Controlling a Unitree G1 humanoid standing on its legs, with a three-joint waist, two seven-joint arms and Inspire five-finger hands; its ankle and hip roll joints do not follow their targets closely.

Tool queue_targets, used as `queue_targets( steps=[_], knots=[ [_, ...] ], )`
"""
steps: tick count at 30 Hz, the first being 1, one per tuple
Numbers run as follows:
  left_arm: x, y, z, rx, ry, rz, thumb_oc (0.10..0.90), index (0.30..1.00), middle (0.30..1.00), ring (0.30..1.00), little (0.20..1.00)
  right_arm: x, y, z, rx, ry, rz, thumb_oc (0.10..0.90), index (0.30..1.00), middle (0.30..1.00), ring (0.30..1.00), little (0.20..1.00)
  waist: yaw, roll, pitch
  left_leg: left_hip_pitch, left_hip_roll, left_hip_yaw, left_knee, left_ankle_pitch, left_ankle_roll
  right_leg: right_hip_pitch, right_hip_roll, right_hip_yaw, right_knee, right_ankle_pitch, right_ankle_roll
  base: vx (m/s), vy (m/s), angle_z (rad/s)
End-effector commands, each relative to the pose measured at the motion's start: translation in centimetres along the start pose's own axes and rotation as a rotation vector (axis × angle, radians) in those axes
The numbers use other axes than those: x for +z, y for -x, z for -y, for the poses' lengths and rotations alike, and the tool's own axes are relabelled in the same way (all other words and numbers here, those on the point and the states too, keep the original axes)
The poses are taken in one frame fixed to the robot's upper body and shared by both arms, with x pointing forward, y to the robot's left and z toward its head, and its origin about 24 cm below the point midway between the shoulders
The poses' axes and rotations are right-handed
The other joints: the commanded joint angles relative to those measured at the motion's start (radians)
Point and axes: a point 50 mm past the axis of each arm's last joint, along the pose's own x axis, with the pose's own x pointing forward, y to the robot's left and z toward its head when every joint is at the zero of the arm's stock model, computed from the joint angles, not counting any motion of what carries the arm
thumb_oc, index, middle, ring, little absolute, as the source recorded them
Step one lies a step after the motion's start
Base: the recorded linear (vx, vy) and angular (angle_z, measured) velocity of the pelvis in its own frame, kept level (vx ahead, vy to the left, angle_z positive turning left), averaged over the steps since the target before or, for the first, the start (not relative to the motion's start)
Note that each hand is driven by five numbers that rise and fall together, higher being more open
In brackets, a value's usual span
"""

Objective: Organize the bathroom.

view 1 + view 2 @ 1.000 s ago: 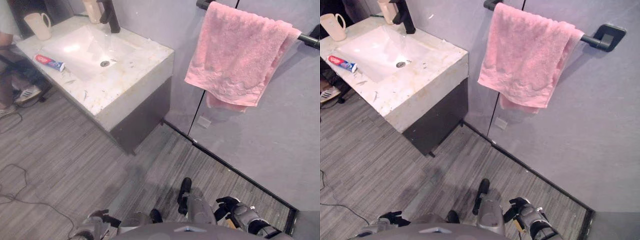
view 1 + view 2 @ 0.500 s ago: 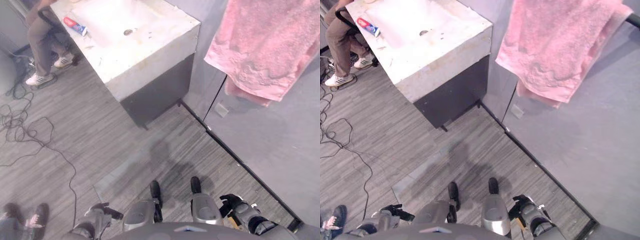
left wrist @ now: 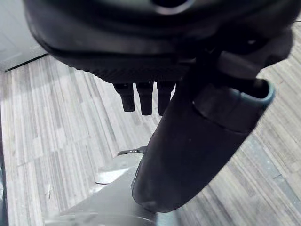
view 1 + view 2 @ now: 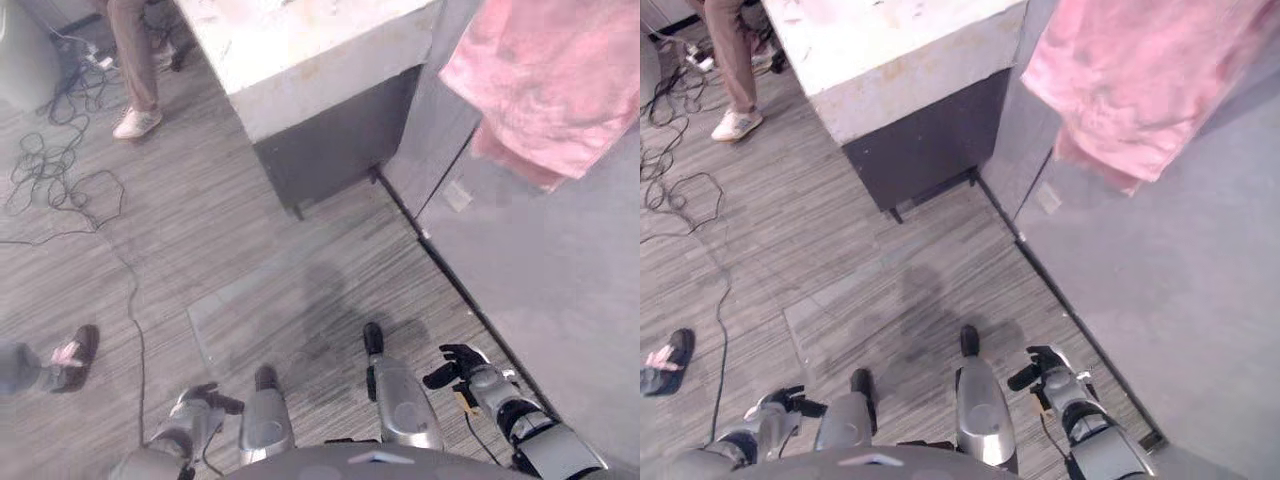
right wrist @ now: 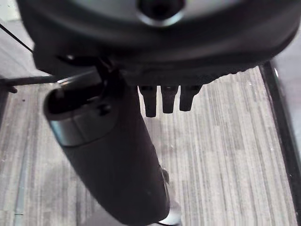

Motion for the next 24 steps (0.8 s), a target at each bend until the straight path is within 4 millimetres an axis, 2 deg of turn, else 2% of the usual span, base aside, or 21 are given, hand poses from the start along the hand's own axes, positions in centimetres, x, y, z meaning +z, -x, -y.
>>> queue_targets(
  steps=[1,5,9,15,17,19,20,21,22,23,24],
  knots=[
    [0.6,0.1,-0.2,-0.004,-0.004,0.063,0.8,0.9,0.9,0.9,0.9,0.0,0.1,-1.0,0.021,0.018,0.025,0.8,0.9,0.9,0.9,0.9,-0.008,-0.028,-0.029,-0.018,-0.032,0.067,0.088,-0.023,0.017,0.025,-0.08,0.046,0.066,-0.075,0.08,-0.06,0.348,-0.02],
    [0.4,0.1,-0.7,0.013,-0.001,0.051,0.8,0.9,0.9,0.9,0.9,0.4,0.2,-1.0,0.035,0.027,0.049,0.8,0.9,0.9,0.9,0.9,0.003,-0.033,-0.027,-0.036,-0.067,0.097,0.141,-0.077,0.034,0.032,-0.145,0.038,0.042,-0.036,0.118,-0.02,0.223,0.05],
    [0.0,0.2,-1.4,0.035,0.007,0.035,0.8,0.9,0.9,0.9,0.9,0.8,0.2,-1.4,0.041,0.025,0.065,0.8,0.9,0.9,0.9,0.9,0.017,-0.045,-0.029,-0.038,-0.085,0.111,0.175,-0.113,0.045,0.038,-0.182,0.036,0.024,-0.009,0.143,-0.01,0.16,0.04],
    [-0.6,0.2,-2.3,0.044,-0.03,0.018,0.8,0.9,0.9,0.9,0.9,1.6,0.4,-1.3,0.026,-0.014,0.09,0.8,0.9,0.9,0.9,0.9,0.037,-0.076,-0.04,-0.056,-0.118,0.134,0.271,-0.183,0.063,0.068,-0.232,0.056,-0.012,0.029,0.166,-0.04,0.187,-0.07],
    [-0.8,0.2,-2.4,0.04,-0.037,0.009,0.8,0.9,0.9,0.9,0.9,1.5,0.4,-1.2,0.023,-0.028,0.082,0.8,0.9,0.9,0.9,0.9,0.043,-0.086,-0.046,-0.06,-0.135,0.136,0.29,-0.204,0.073,0.06,-0.256,0.056,-0.022,0.069,0.167,-0.02,0.211,-0.13],
    [-1.3,0.3,-2.4,0.039,-0.009,-0.016,0.8,0.9,0.9,0.9,0.9,1.3,0.5,-1.2,0.037,0.001,0.083,0.8,0.9,0.9,0.9,0.9,0.066,-0.107,-0.044,-0.036,-0.161,0.159,0.284,-0.223,0.082,0.04,-0.314,-0.021,-0.059,0.171,0.171,-0.02,0.253,-0.32],
    [-1.8,0.3,-2.6,0.053,-0.03,-0.022,0.8,0.9,0.9,0.9,0.9,1.4,0.5,-1.4,0.064,0.036,0.094,0.8,0.9,0.9,0.9,0.9,0.086,-0.119,-0.037,-0.013,-0.164,0.196,0.273,-0.233,0.092,0.029,-0.329,-0.089,-0.018,0.21,0.172,-0.03,0.213,-0.77],
    [-1.8,0.3,-2.6,0.054,-0.032,-0.022,0.8,0.9,0.9,0.9,0.9,1.4,0.5,-1.5,0.066,0.037,0.094,0.8,0.9,0.9,0.9,0.9,0.083,-0.12,-0.04,-0.014,-0.166,0.197,0.267,-0.228,0.094,0.026,-0.326,-0.084,-0.018,0.205,0.171,-0.01,0.196,-1.21],
    [-2.0,0.4,-2.6,0.058,-0.04,-0.021,0.8,0.9,0.9,0.9,0.9,1.1,0.6,-1.5,0.074,0.033,0.089,0.8,0.9,0.9,0.9,0.9,0.07,-0.117,-0.047,-0.009,-0.172,0.195,0.247,-0.217,0.106,0.02,-0.284,-0.052,-0.014,0.169,0.166,0.03,0.145,-1.11],
    [-2.3,0.4,-2.7,0.06,-0.041,-0.022,0.8,0.9,0.9,0.9,0.9,0.6,0.6,-1.5,0.08,0.024,0.079,0.8,0.9,0.9,0.9,0.9,0.049,-0.108,-0.055,-0.006,-0.187,0.173,0.22,-0.201,0.116,0.016,-0.218,-0.005,-0.01,0.126,0.159,0.06,0.178,-0.6],
    [-2.3,0.4,-2.8,0.061,-0.04,-0.023,0.8,0.9,0.9,0.9,0.9,0.3,0.6,-1.5,0.083,0.03,0.074,0.8,0.9,0.9,0.9,0.9,0.036,-0.103,-0.062,-0.005,-0.198,0.162,0.192,-0.183,0.118,0.01,-0.18,0.019,-0.009,0.107,0.155,0.09,0.173,-0.08]
  ],
)
